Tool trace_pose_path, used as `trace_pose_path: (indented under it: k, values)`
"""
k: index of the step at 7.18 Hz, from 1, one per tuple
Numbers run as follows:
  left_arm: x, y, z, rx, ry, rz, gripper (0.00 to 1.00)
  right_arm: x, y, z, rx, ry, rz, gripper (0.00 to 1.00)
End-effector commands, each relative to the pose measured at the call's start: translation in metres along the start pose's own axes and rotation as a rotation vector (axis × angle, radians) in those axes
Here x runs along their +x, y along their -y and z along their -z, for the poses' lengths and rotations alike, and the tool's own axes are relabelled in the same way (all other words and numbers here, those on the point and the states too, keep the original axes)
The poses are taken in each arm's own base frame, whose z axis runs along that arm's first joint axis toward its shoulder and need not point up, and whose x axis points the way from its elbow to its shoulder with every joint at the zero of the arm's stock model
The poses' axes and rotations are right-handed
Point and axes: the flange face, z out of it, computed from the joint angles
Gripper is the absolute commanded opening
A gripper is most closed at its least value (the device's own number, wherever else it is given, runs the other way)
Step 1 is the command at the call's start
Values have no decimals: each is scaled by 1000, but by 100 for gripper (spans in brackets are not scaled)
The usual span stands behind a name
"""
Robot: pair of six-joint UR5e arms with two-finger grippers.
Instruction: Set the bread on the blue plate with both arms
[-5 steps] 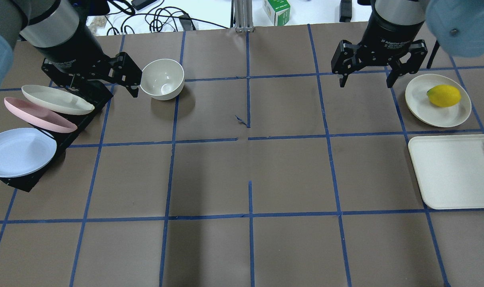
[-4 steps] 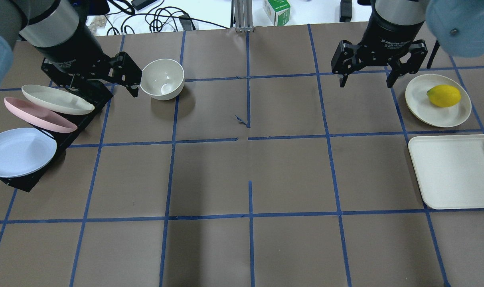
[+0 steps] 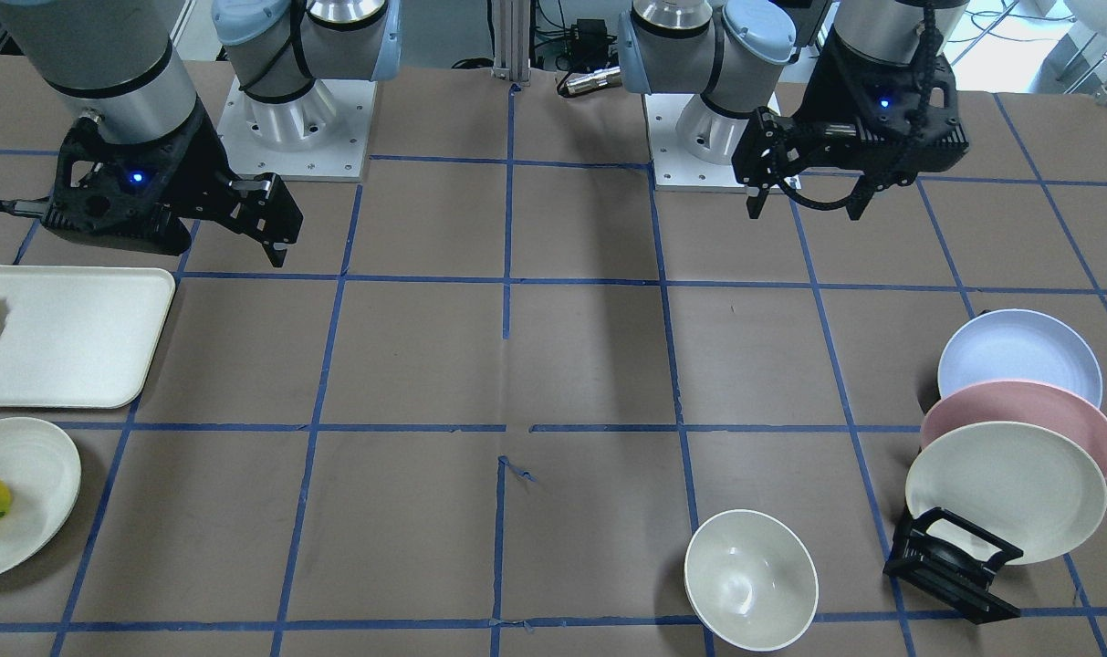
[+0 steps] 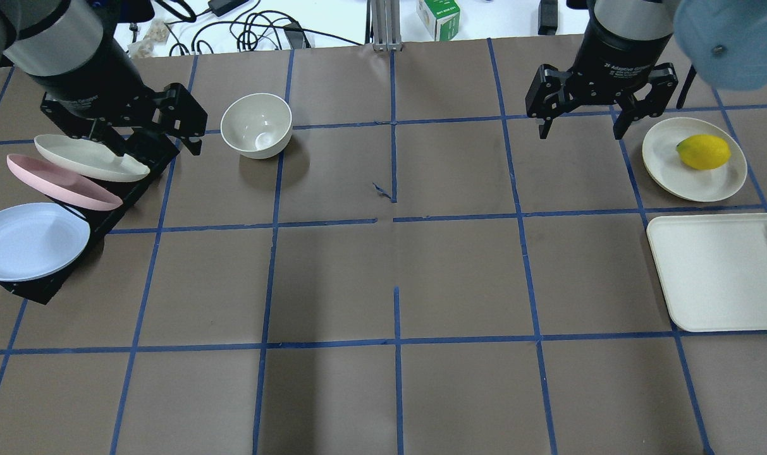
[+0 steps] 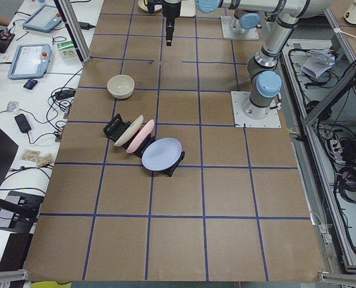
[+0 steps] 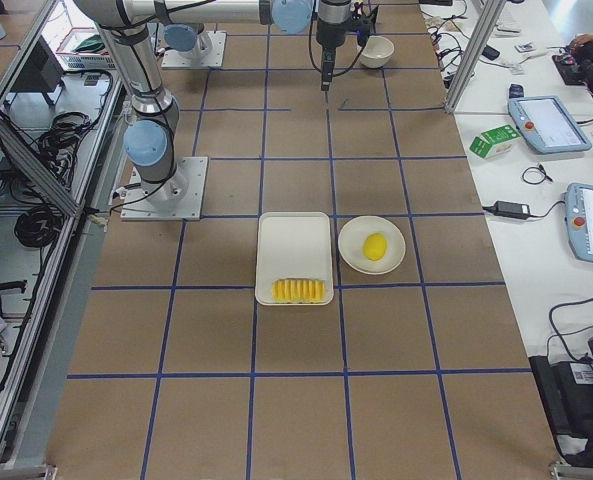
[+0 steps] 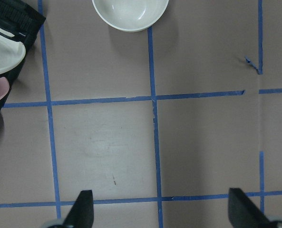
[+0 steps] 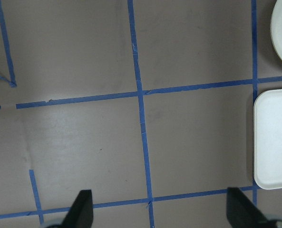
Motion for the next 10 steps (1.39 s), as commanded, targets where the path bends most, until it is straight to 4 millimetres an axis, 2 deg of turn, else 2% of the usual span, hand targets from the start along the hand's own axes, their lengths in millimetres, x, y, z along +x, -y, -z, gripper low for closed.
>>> trace_pose_path:
  k: [1,2,3,4,5,6,7,8,9,10]
  values:
    - [-141,6,-36,-83,100,269,100,1,4,-7,-20,-1,6,100]
    - [-223,-4,-53,-117,90,437,100,2,6,-13,-42,-4,5,100]
    - [-286,-20,-65,-138,91,565,100,21,21,-27,-67,-10,-29,100]
    - [-340,-33,-80,-143,98,665,100,83,43,-43,-96,-37,-124,100]
    - [-379,-42,-113,-194,72,732,100,159,53,-50,-119,-71,-113,100]
    - [-395,-35,-145,-188,61,743,100,228,63,-72,-128,-51,-83,100]
    - [-410,-25,-180,-161,76,696,100,282,70,-96,-96,-51,-77,100]
    - [-420,-16,-201,-132,91,676,100,326,68,-123,-84,-54,-34,100]
    - [-425,-11,-223,-149,77,674,100,369,57,-157,-110,-35,-76,100]
    - [-432,-5,-242,-140,87,670,100,404,41,-182,-127,-23,-112,100]
